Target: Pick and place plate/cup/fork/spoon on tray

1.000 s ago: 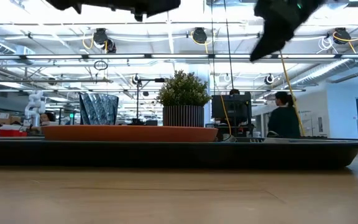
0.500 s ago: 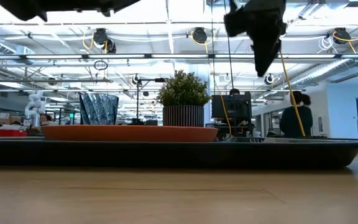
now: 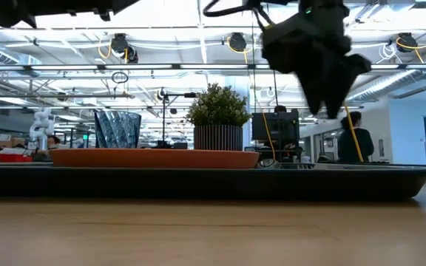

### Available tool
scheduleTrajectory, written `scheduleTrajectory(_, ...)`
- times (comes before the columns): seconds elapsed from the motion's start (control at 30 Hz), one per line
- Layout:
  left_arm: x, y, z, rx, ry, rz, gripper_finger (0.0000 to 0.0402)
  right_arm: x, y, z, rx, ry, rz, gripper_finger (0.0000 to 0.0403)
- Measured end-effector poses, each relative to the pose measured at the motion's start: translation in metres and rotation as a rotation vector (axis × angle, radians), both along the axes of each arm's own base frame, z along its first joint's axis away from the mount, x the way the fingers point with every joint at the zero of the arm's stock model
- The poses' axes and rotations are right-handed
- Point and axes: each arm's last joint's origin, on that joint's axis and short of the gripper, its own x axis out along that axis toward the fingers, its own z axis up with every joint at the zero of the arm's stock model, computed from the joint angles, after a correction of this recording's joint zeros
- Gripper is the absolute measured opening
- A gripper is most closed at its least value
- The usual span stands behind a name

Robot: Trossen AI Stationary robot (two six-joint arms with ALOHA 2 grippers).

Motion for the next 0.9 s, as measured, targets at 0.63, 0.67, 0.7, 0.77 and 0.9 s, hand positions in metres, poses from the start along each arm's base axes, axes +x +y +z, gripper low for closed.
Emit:
scheduleTrajectory(0.63, -0.019, -0.011, -0.002, -0.143, 0.072, -0.150, 0.0079, 0.002, 0.021, -0.026, 0.044, 0.001, -0.280, 0.0183)
scheduleTrajectory(0.67, -0.021, -0.012, -0.002, -0.149, 0.073, -0.156, 0.0079, 0.002, 0.022, -0.028, 0.048, -0.005, -0.292, 0.0183)
scheduleTrajectory(0.7, -0.023, -0.013, -0.002, -0.153, 0.079, -0.161, 0.0078, 0.002, 0.023, -0.029, 0.053, -0.008, -0.300, 0.0183)
scheduleTrajectory(0.77, -0.027, -0.015, -0.002, -0.154, 0.088, -0.173, 0.0078, 0.002, 0.023, -0.033, 0.058, -0.020, -0.298, 0.0183)
scheduleTrajectory(0.9, -0.034, -0.019, -0.004, -0.162, 0.120, -0.190, 0.0078, 0.001, 0.022, -0.044, 0.067, -0.049, -0.284, 0.0183)
